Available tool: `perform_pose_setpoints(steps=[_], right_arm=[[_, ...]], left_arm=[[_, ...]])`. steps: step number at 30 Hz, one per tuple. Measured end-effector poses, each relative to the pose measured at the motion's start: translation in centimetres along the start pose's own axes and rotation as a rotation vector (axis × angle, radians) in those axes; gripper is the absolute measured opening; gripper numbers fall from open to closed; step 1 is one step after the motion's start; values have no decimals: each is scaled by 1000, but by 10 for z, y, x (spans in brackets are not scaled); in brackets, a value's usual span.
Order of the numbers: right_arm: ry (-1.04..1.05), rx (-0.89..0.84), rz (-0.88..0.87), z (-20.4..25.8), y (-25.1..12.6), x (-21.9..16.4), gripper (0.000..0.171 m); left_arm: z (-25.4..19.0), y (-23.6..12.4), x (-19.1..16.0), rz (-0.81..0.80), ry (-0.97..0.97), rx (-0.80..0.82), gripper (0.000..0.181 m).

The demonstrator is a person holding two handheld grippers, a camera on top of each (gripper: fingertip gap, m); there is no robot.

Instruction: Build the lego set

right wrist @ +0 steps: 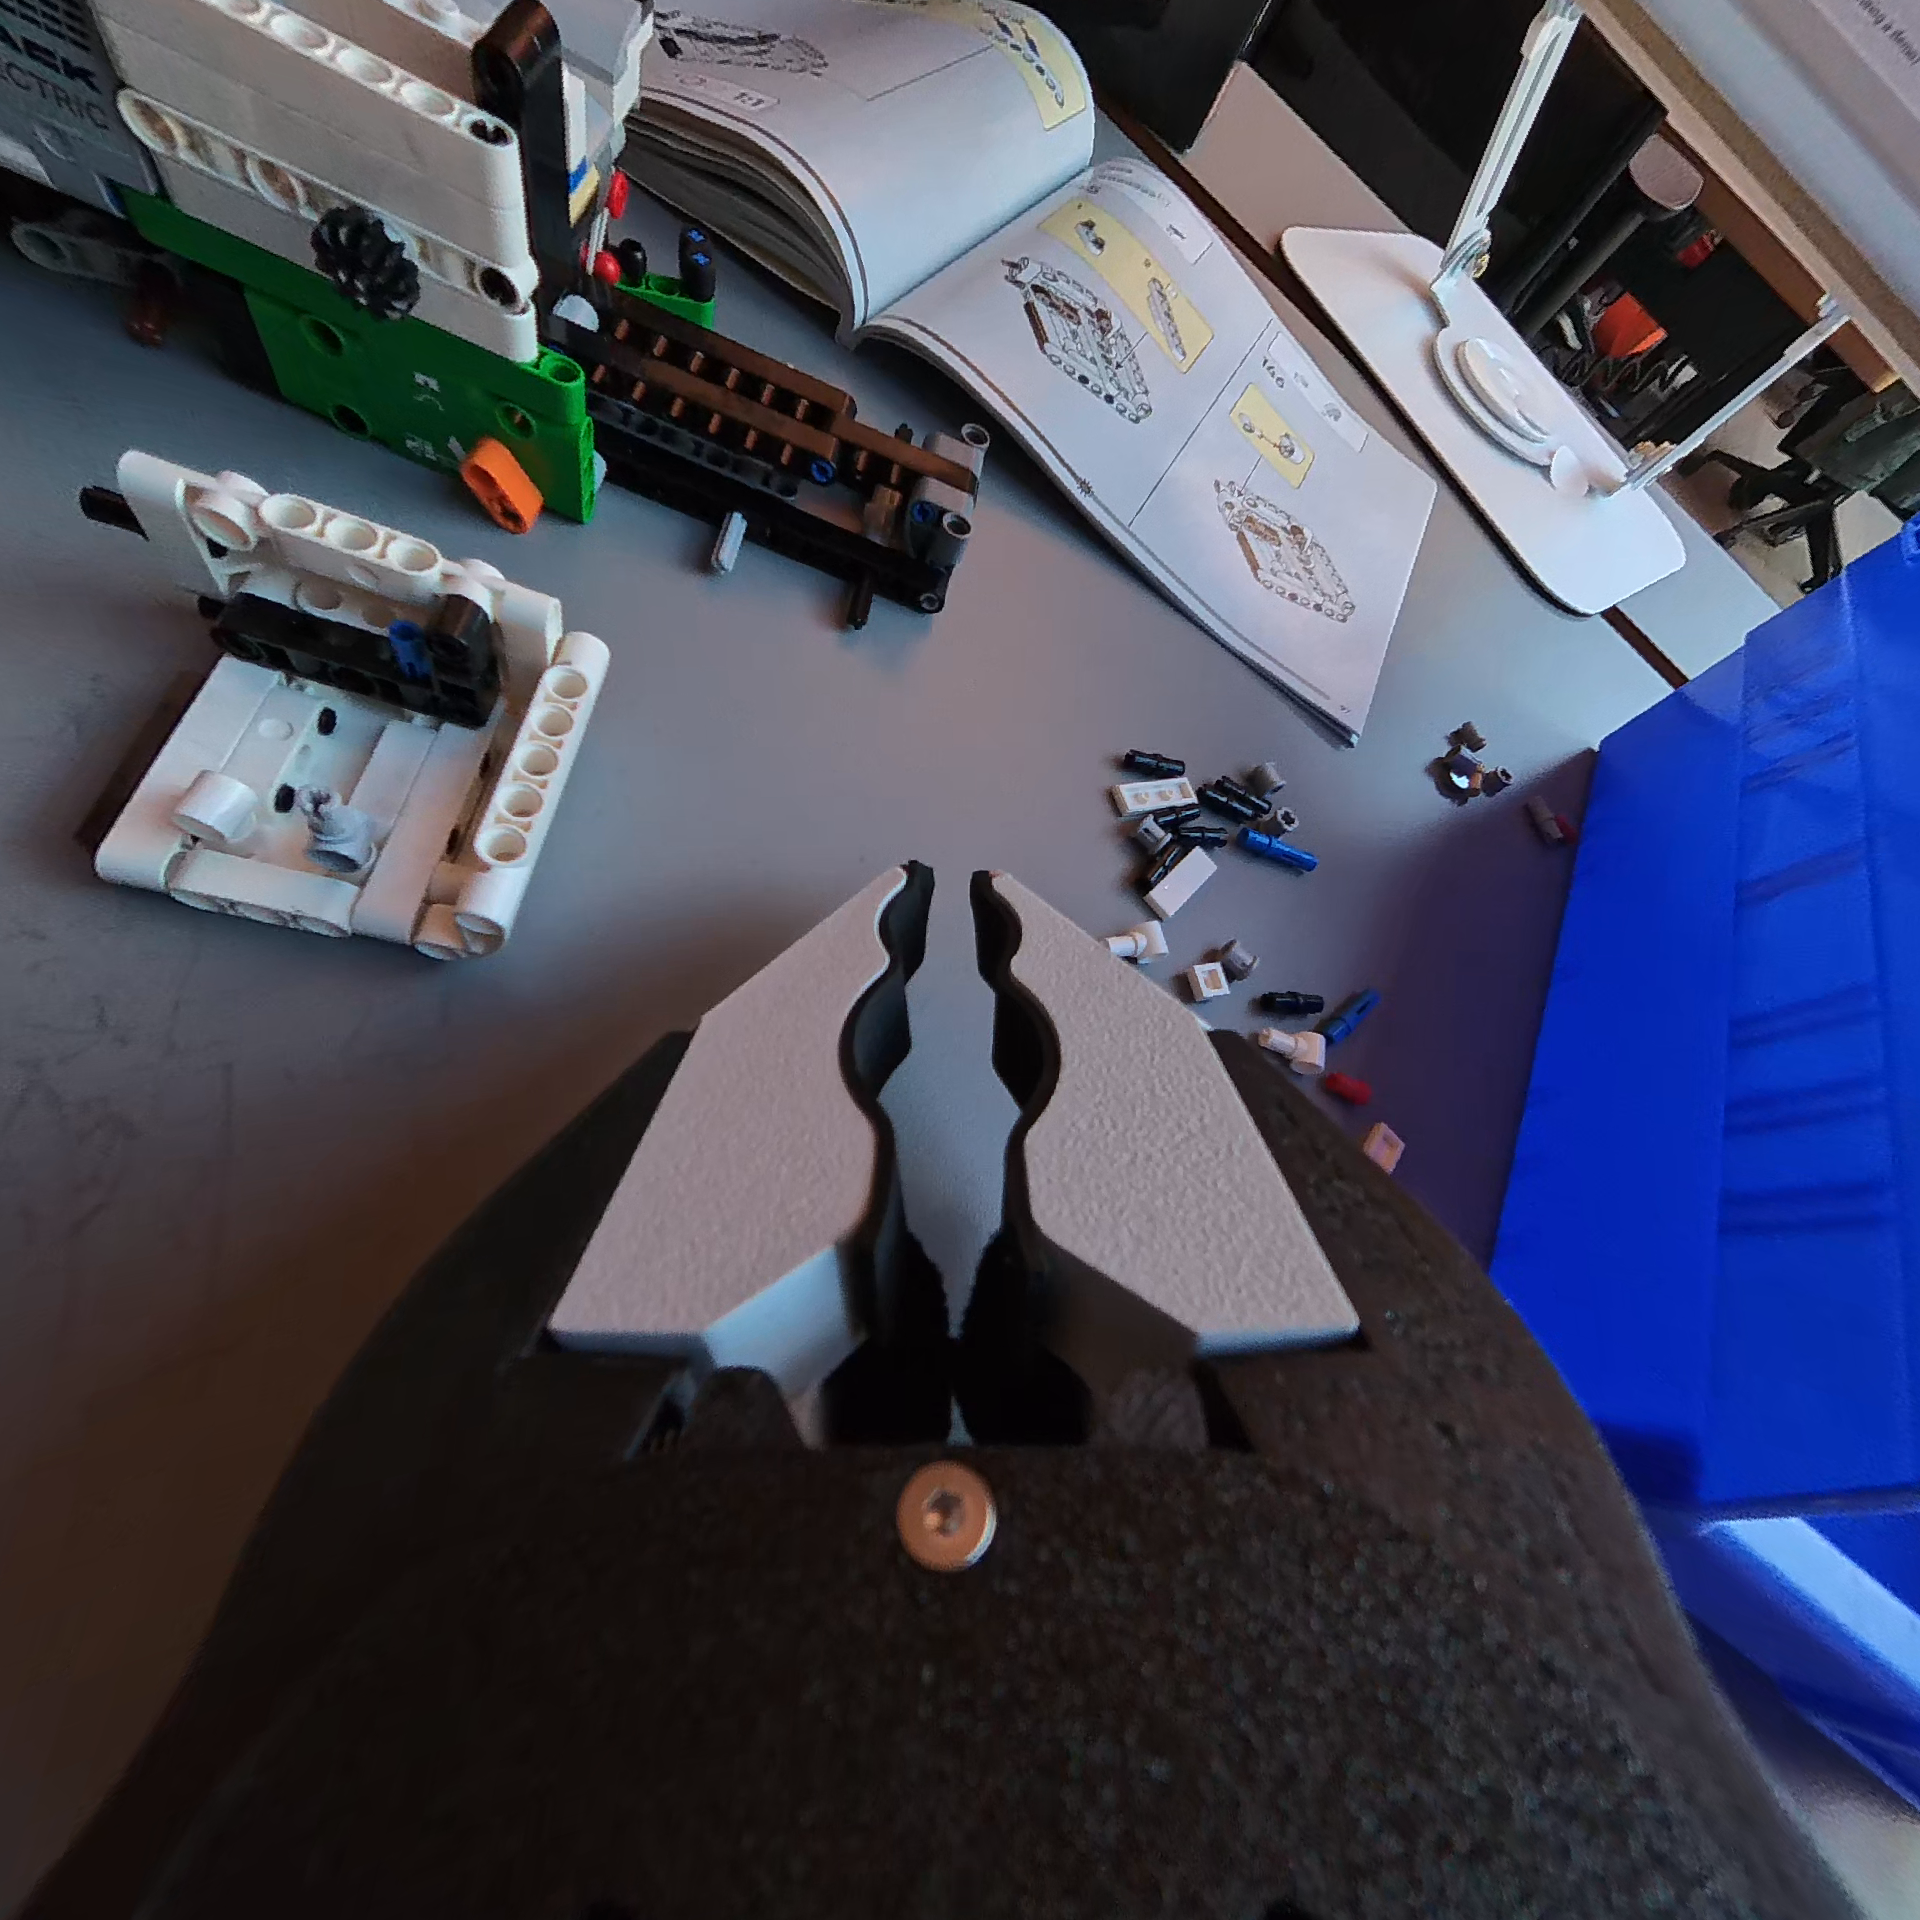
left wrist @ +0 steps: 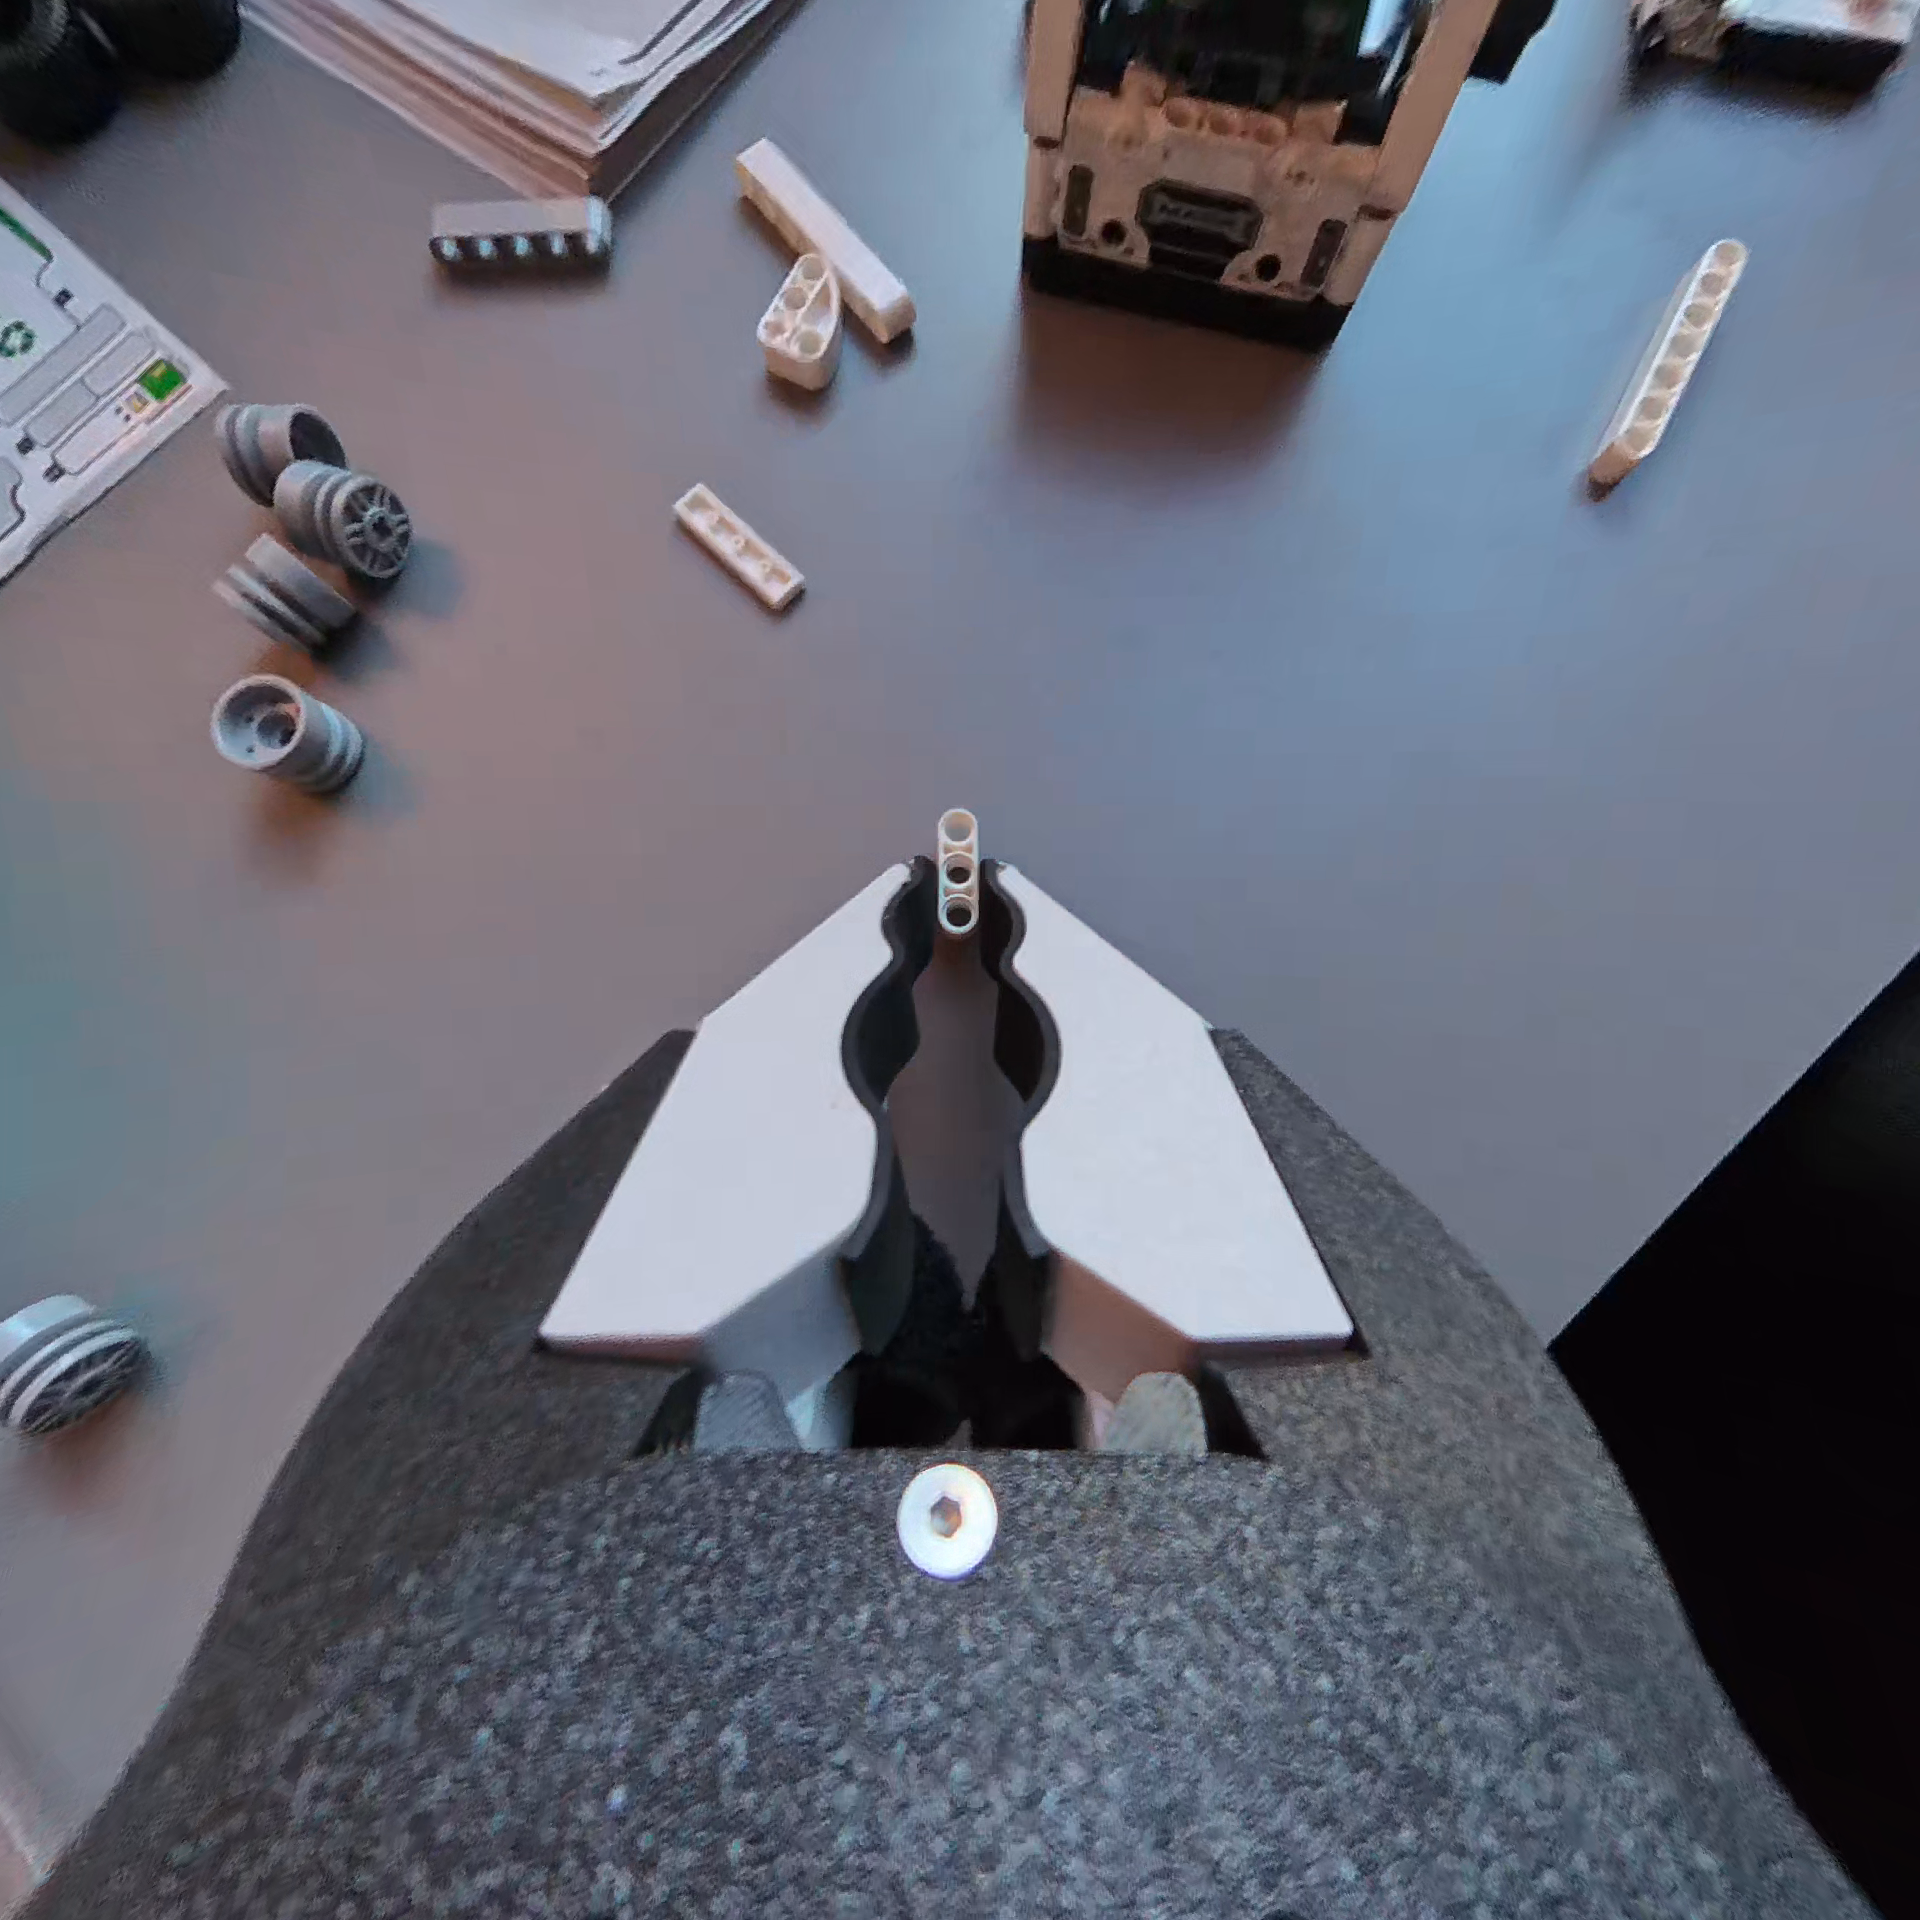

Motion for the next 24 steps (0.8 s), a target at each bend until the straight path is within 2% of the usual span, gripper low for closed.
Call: perform_pose_setpoints(steps=[1,5,8,13,24], right_arm=[[1,0,0,0,0,0,8],[2,1,1,0,0,0,8],[-4,-1,1,0,0,0,8],[-10,-3,-1,1,0,0,8],[4,7,1,0,0,0,8]], left_arm=[[-4,0,7,-33,8,-19,7],[-43,12,61,-244,96,-193,7],[-65,42,82,-194,183,-232,7],[-74,72,94,-138,202,-260,7],[-83,78,100,-136,216,-276,7]])
Point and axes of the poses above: each gripper's, where its closed fingertips meet, y out along the fingers, x out of its top, z = x × y across the jaws, the point moved 8 cm from there along -y, back along the fingers, and after that the axes turned 13 degrees about y, right-handed, at the moved point
